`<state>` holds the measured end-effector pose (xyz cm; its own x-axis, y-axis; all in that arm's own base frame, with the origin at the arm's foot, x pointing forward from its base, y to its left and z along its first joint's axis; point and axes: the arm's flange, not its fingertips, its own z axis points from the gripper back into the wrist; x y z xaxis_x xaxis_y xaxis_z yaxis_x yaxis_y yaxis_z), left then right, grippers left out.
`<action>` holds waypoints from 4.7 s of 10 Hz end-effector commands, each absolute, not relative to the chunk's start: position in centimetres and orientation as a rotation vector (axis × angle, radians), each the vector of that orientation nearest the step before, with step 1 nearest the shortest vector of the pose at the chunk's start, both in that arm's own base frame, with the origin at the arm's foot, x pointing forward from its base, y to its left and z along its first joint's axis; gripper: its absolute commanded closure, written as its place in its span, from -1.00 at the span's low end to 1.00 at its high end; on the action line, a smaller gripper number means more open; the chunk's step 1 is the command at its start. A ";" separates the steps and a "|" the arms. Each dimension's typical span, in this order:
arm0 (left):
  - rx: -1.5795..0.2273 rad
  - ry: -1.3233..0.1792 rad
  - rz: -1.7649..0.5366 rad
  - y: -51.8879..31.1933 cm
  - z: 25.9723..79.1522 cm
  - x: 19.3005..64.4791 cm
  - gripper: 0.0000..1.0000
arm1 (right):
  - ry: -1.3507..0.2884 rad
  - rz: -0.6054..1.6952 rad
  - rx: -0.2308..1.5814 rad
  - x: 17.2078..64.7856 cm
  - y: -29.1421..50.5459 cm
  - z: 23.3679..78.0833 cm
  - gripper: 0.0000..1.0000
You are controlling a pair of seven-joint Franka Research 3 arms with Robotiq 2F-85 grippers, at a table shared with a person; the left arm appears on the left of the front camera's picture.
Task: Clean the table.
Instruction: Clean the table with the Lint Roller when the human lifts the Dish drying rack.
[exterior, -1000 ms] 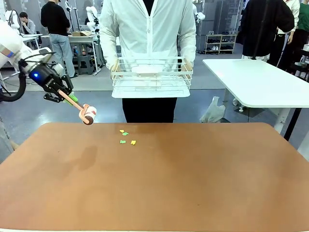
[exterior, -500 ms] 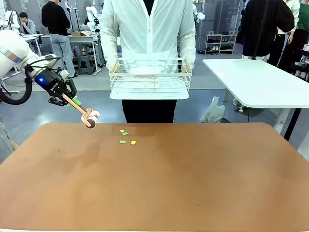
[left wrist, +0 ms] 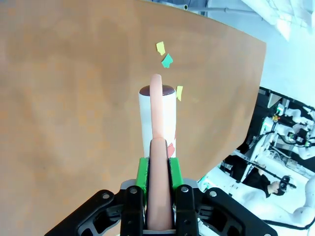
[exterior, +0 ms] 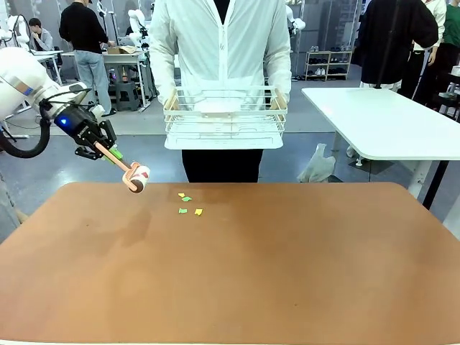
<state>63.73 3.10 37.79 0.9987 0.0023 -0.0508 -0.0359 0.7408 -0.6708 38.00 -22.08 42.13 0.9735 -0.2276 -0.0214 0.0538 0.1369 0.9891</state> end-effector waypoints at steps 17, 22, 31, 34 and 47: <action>-0.793 -0.024 -0.005 2.0 27.0 63.7 0.58 | -0.144 -0.209 1.413 38.0 -22.1 42.4 -1.00; -0.784 -0.020 -0.023 -0.6 26.2 63.3 0.58 | -0.144 -0.209 1.413 38.0 -22.1 42.4 -1.00; -0.838 0.133 -0.082 -17.1 21.1 62.2 0.58 | -0.144 -0.209 1.413 38.0 -22.1 42.4 -1.00; -0.851 0.089 -0.113 -18.7 22.4 61.7 0.58 | -0.144 -0.209 1.413 38.0 -22.1 42.4 -1.00; -0.884 0.020 -0.119 -0.6 41.4 60.7 0.58 | -0.144 -0.209 1.413 38.0 -22.1 42.4 -1.00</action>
<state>60.50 -2.26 40.24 0.9955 -0.0885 0.0335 0.0824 0.6369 -0.7665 37.99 -22.12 42.11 0.9733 -0.2285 -0.0218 0.0543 0.1369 0.9891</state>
